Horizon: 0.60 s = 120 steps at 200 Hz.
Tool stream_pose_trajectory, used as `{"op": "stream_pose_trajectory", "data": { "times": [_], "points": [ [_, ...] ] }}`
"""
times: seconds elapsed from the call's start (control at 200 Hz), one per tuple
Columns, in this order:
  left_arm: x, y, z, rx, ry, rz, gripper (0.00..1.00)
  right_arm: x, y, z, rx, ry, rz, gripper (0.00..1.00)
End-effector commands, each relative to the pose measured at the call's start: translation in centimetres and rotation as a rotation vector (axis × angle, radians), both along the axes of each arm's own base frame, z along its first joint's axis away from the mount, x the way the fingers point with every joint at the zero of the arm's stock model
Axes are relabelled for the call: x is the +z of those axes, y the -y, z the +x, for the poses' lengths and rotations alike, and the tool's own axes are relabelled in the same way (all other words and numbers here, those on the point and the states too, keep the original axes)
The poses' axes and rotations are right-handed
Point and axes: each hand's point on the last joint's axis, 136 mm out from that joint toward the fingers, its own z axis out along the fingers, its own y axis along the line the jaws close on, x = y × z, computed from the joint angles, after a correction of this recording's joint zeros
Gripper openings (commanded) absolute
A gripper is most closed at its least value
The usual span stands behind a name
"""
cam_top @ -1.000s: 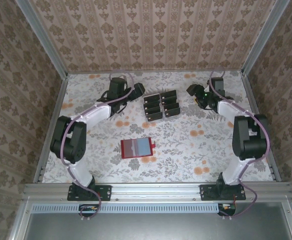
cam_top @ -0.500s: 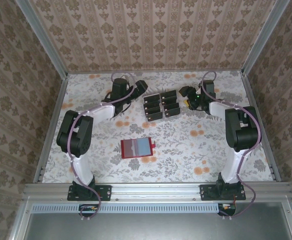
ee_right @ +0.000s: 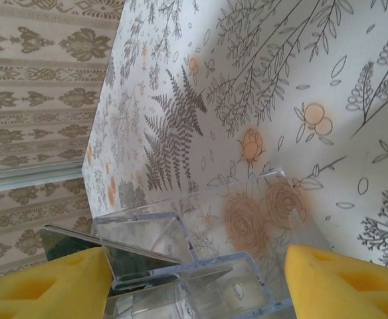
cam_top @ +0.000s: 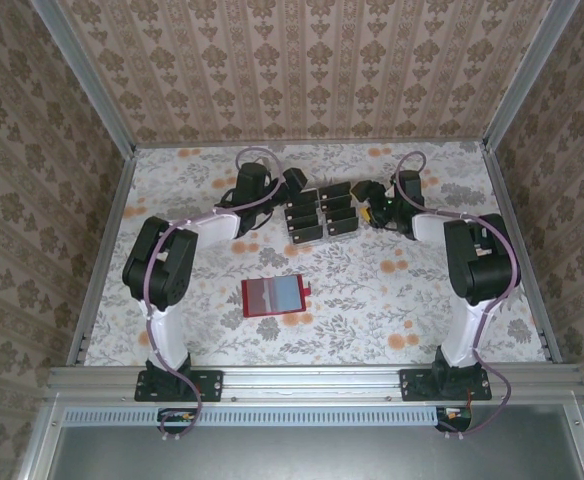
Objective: Put the credit cards into the card holder
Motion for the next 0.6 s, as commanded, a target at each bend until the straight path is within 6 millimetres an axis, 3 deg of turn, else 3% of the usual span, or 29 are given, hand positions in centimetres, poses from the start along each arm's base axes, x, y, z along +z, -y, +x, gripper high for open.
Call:
{"op": "stream_pose_trajectory", "data": {
  "times": [0.0, 0.185, 0.345, 0.5, 0.52, 0.595],
  "points": [
    [-0.3, 0.5, -0.4, -0.002, -0.005, -0.020, 1.00, -0.1, -1.2, -1.7, 0.018, -0.031, 0.027, 0.70],
    [-0.5, 0.8, -0.9, -0.011, -0.005, -0.011, 1.00, 0.2, -1.8, -3.4, 0.029, -0.026, 0.026, 0.70],
    [0.3, -0.1, -0.7, 0.002, 0.010, -0.005, 1.00, 2.2, 0.0, -4.8, 0.010, 0.023, -0.094, 0.70],
    [1.8, -2.7, -0.6, 0.027, 0.033, 0.016, 1.00, 5.7, 1.0, -6.6, 0.091, 0.078, -0.301, 0.70],
    [2.1, -4.2, 0.0, 0.054, 0.038, 0.017, 1.00, 5.8, 1.1, -7.0, 0.107, 0.078, -0.333, 0.70],
    [2.9, -6.1, -0.3, 0.071, 0.045, 0.026, 1.00, 6.8, 1.2, -7.9, 0.167, 0.095, -0.441, 0.70]
  ]
}}
